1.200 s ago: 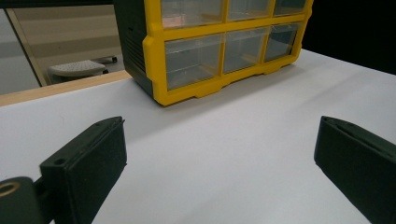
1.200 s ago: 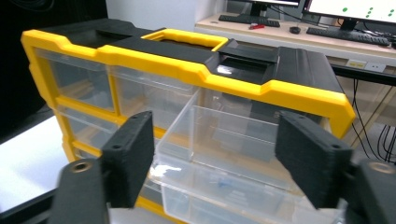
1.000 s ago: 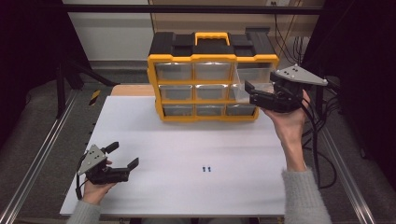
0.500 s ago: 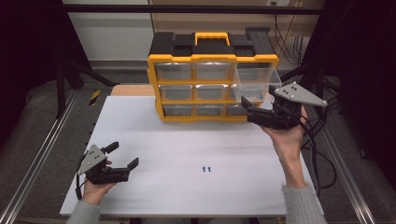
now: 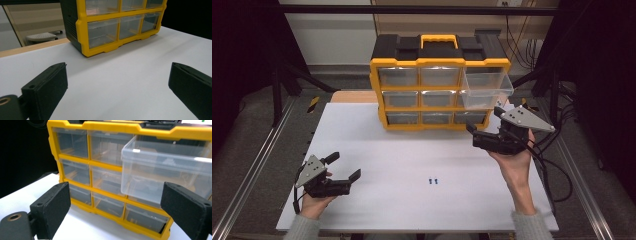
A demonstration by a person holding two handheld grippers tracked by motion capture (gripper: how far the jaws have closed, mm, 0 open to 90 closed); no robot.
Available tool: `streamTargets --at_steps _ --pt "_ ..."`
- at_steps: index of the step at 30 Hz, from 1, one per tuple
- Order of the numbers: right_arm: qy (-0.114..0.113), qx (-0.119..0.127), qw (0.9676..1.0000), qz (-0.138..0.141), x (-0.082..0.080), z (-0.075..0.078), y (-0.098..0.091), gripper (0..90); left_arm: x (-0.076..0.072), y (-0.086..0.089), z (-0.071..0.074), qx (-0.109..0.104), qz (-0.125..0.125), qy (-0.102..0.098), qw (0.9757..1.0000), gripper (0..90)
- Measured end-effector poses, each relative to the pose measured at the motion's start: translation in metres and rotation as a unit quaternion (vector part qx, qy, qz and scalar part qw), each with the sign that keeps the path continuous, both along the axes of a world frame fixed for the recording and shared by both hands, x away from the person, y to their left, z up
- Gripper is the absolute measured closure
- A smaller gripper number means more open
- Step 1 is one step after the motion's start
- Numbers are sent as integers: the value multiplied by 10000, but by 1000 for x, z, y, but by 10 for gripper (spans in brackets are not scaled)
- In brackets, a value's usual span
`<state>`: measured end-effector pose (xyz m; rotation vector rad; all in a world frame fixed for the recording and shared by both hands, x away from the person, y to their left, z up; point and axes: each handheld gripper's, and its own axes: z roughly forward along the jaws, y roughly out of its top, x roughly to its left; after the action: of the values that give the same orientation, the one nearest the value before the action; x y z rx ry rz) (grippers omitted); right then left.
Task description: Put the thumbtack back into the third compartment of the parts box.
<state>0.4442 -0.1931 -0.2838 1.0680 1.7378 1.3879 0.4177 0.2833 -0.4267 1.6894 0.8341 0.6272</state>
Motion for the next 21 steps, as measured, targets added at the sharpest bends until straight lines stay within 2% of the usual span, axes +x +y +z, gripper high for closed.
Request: streamTargets --at_steps 21 --pt "376 -43 9991 199 -7 -46 10 98 0 0 0 3 -1 -6 10000 18"
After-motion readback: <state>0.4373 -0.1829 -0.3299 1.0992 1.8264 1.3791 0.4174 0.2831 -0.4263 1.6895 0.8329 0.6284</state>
